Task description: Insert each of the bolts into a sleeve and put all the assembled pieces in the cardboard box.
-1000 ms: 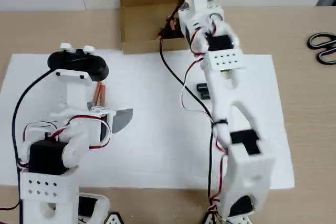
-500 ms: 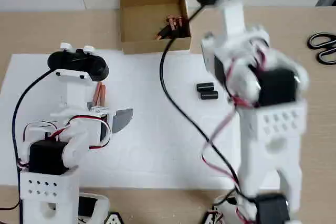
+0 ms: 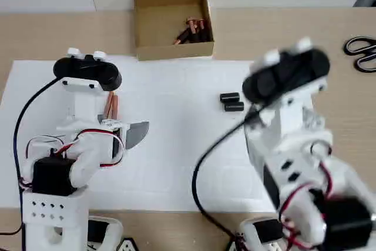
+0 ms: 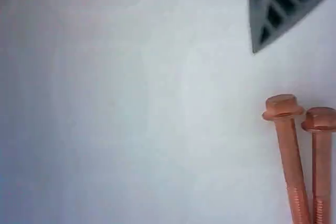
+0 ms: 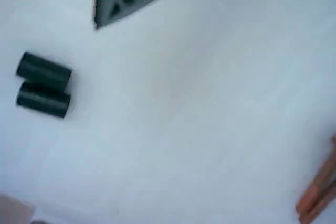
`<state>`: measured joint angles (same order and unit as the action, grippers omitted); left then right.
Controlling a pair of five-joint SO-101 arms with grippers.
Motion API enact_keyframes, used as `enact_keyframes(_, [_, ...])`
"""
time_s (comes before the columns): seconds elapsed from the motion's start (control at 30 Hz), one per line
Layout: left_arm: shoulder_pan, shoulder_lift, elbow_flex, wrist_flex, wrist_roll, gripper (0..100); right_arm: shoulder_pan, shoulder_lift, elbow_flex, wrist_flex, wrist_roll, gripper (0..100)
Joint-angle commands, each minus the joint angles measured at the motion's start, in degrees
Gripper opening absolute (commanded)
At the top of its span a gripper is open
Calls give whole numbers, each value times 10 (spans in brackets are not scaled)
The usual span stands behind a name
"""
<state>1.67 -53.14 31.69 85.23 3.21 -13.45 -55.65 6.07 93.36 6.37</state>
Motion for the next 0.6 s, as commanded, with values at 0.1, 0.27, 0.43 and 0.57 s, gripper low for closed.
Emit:
enact_keyframes(0.1, [-1,-7,-5,-12,-4,314,5,-124,295,-116,5,158])
enact_keyframes(0.27, [-2,-7,-3,-11,-4,314,24,-179,366,-150,6,158])
enact_keyframes(0.43, [-2,-7,-3,-11,-3,314,118,-182,357,-191,6,158])
enact_keyframes(0.57, [-2,-7,-3,-11,-3,314,156,-165,314,-180,13,158])
